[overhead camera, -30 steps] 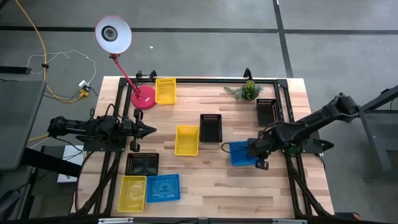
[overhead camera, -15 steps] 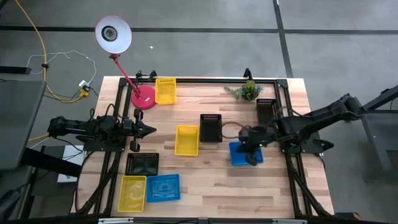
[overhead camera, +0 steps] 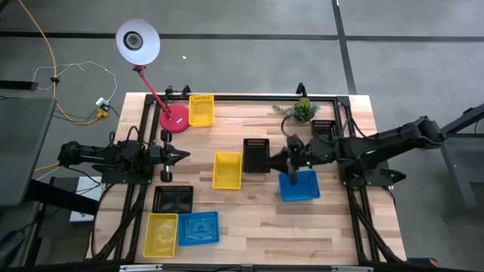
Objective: Stack baskets by color
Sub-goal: Stack the bottom blue bin on the top blue bin
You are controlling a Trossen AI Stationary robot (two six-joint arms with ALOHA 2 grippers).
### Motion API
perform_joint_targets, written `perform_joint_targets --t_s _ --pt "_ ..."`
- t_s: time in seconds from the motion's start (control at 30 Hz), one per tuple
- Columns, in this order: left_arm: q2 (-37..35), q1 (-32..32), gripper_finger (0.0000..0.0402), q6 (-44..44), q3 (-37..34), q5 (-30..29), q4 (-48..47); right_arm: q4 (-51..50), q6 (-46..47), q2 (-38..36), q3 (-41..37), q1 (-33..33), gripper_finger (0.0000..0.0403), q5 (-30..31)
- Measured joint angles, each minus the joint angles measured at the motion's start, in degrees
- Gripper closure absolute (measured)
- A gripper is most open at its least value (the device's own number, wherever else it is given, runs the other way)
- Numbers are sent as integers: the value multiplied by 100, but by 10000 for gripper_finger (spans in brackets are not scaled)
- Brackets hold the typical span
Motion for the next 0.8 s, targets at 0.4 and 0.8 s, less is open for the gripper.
perform_joint_targets --t_s 0.4,0.8 --pt "21 -9 401 -3461 0 280 946 79 -820 0 943 -285 183 592" --pt "105 0 401 -5010 2 -1220 2218 -13 -1116 -2 1175 -284 183 690"
